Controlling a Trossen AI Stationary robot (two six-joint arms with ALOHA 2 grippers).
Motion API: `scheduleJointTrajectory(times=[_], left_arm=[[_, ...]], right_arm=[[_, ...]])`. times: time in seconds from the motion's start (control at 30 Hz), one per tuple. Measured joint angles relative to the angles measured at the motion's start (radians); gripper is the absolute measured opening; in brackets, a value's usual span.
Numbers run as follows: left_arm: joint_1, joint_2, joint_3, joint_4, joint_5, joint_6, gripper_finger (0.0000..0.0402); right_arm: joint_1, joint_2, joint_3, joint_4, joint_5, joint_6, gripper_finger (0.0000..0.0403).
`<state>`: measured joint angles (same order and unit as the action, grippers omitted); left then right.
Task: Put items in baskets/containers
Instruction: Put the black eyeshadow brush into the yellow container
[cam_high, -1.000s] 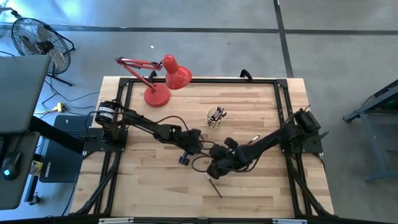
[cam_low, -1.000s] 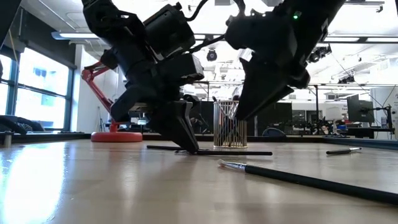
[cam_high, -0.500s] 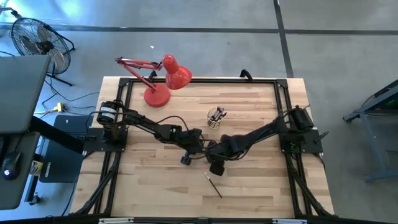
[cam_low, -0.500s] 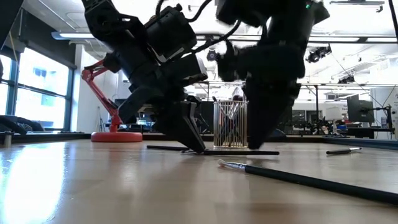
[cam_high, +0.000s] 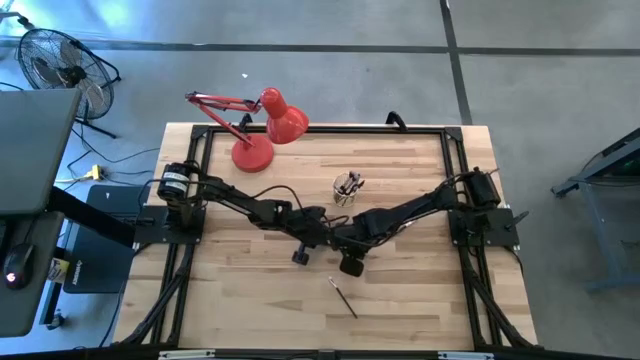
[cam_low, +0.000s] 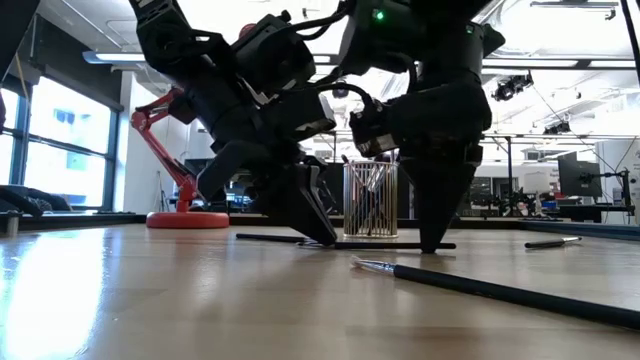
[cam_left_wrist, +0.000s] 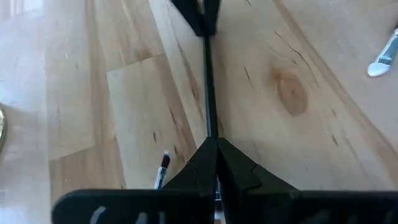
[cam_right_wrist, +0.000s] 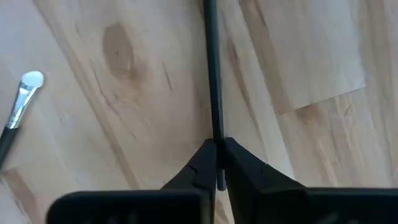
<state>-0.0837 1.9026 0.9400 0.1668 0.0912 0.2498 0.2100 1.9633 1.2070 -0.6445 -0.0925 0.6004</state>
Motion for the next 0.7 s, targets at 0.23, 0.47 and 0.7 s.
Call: scheduleJointTrajectory(times=[0.23,0.47,0.7], left_arm=[[-0.001,0.0,-0.001,0.02,-0.017,-0.008,0.0003],[-0.001,0.002,-0.001,0.031,0.005,-0.079,0.0056],[0.0,-0.032,0.0,-0.046,0.003,-0.114,0.0137]], right_arm=[[0.003,0.001,-0.001,-0.001,0.01,0.003,0.0009],[0.004,0.002,-0.002,0.003,0.012,0.008,0.001],[0.01,-0.022,-0.005,0.007,0.032,0.141,0.0007]])
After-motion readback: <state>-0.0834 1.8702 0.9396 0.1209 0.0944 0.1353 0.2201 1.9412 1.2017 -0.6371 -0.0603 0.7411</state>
